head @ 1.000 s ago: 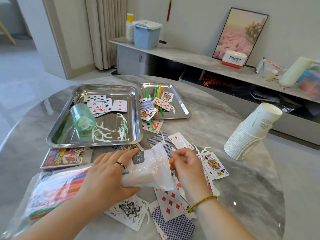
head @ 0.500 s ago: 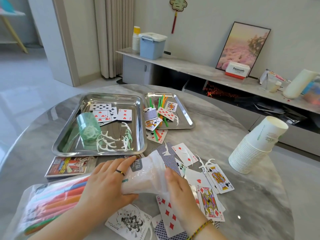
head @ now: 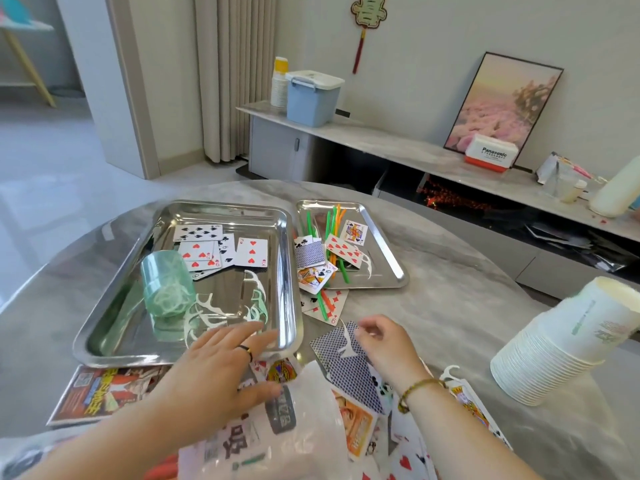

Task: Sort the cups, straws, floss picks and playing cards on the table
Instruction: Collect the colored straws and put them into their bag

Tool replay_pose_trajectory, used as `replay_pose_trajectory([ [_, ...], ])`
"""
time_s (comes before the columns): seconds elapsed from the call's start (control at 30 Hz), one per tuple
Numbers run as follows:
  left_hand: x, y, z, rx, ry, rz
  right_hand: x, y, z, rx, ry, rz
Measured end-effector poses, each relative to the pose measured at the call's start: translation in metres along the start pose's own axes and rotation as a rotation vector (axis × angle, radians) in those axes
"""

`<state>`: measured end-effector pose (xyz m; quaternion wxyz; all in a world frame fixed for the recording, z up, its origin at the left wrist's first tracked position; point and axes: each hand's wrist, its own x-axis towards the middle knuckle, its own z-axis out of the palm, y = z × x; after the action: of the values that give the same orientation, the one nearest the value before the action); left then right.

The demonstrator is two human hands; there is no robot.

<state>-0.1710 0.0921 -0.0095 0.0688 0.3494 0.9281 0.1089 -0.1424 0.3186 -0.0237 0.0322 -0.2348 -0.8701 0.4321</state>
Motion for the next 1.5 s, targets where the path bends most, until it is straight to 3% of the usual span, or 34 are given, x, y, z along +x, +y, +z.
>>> replay_pose_trajectory([
  [0.1,0.025,-0.019,0.003,0.046,0.103,-0.009,0.041,-0.021,0.015,-0.089,0.021,-0.074],
  [0.23,0.049,-0.046,0.012,0.102,0.035,-0.051,0.100,-0.048,0.023,-0.165,0.071,-0.110],
  [0.33,0.061,-0.058,0.025,0.063,0.031,-0.064,0.144,-0.063,0.023,-0.191,0.113,-0.088],
  [0.6,0.079,-0.066,0.039,0.030,0.039,-0.044,0.228,-0.077,0.040,-0.353,0.001,0.029],
  [0.83,0.081,-0.065,0.044,-0.022,0.043,-0.117,0.240,-0.073,0.058,-0.517,0.074,0.069],
  [0.9,0.078,-0.059,0.028,-0.013,-0.107,-0.122,0.240,-0.077,0.057,-0.526,0.037,0.102],
  [0.97,0.079,-0.061,0.038,0.044,0.022,-0.037,0.237,-0.081,0.055,-0.500,-0.034,0.111],
  [1.07,0.080,-0.060,0.027,-0.027,-0.081,-0.125,0.231,-0.086,0.051,-0.518,-0.105,0.110],
  [1.2,0.080,-0.064,0.042,0.006,0.067,-0.121,0.228,-0.090,0.048,-0.590,-0.143,0.101],
  [1.37,0.075,-0.058,0.022,-0.016,-0.097,-0.143,0.216,-0.100,0.045,-0.805,-0.283,0.103],
  [1.43,0.077,-0.058,0.028,-0.052,-0.017,-0.136,0.212,-0.102,0.048,-0.891,-0.306,0.093],
  [1.5,0.077,-0.057,0.030,-0.028,-0.120,-0.141,0.213,-0.098,0.051,-0.922,-0.300,0.103],
])
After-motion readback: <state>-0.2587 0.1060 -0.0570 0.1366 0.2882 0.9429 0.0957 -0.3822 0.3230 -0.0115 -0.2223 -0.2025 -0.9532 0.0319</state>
